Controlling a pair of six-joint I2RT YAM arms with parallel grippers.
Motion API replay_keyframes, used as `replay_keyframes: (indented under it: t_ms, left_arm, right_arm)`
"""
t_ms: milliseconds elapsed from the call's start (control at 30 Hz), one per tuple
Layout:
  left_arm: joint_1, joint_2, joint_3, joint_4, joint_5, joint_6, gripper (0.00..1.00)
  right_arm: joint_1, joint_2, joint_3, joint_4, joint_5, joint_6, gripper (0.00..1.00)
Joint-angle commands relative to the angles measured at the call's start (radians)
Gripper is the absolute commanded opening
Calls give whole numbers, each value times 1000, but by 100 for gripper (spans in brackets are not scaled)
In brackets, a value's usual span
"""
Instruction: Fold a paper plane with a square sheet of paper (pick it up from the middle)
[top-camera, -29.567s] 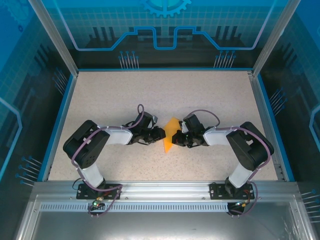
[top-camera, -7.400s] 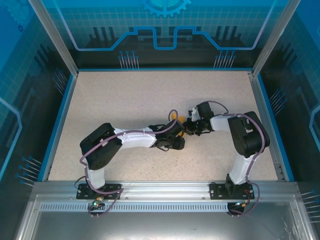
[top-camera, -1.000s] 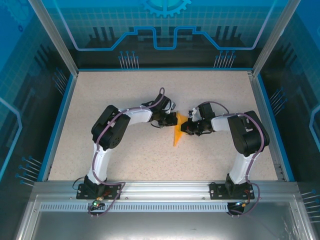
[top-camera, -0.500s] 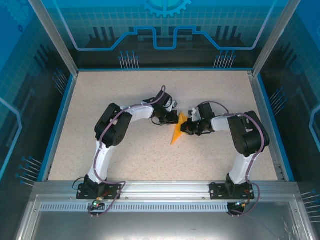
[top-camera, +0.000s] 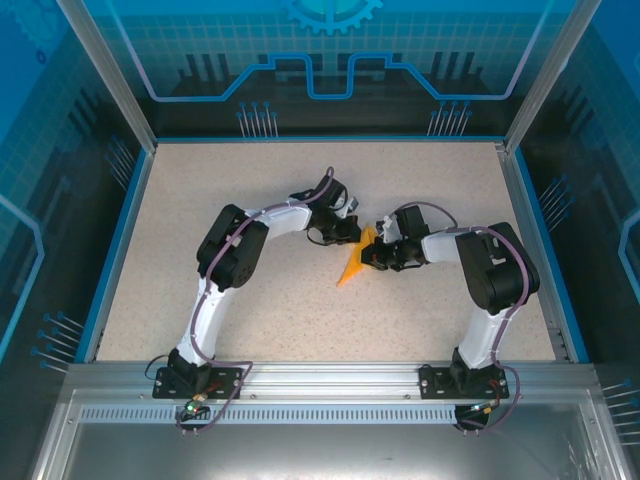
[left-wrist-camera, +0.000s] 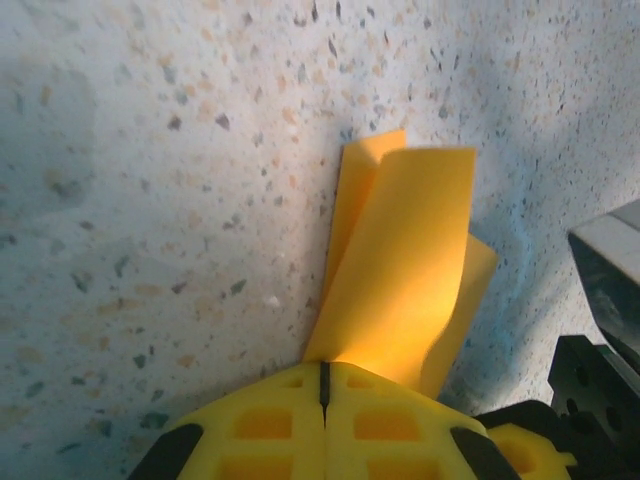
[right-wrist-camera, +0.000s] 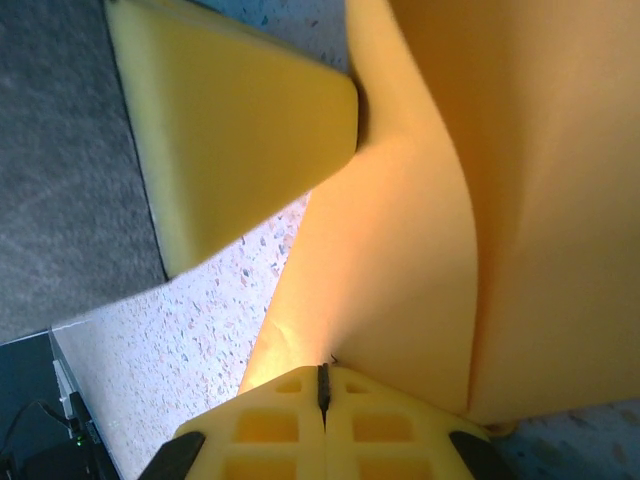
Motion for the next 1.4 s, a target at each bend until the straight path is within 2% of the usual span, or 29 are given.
replay_keyframes:
  t_ms: [0,233,433,600,767,1100,1367]
  left_arm:
    - [41,23,35,29,-79,10,6]
    - [39,-110,-16,14,-86,21,10]
    - [6,-313,-249,68,-84,-17,11]
    - [-54,-404,-420,126,-86,-60,8]
    - [-75,-401,-528,227,-68,-105,5]
    - [-90,-324,-545,293,-41,-113,4]
    - [-112,-328,-576,338,-18,-123,4]
  right_arm:
    - [5,60,-45,-165,195,-47,0]
    - [5,60,-37,-161,185,-36,0]
    - [7,63,-37,-138,162,-17,0]
    - [8,60,-39,-125,146,-5,0]
    - [15,57,-35,-127,143,-2,0]
    - [20,45,-33,-145,154,-3,0]
    - [22,45,-33,-152,162,-5,0]
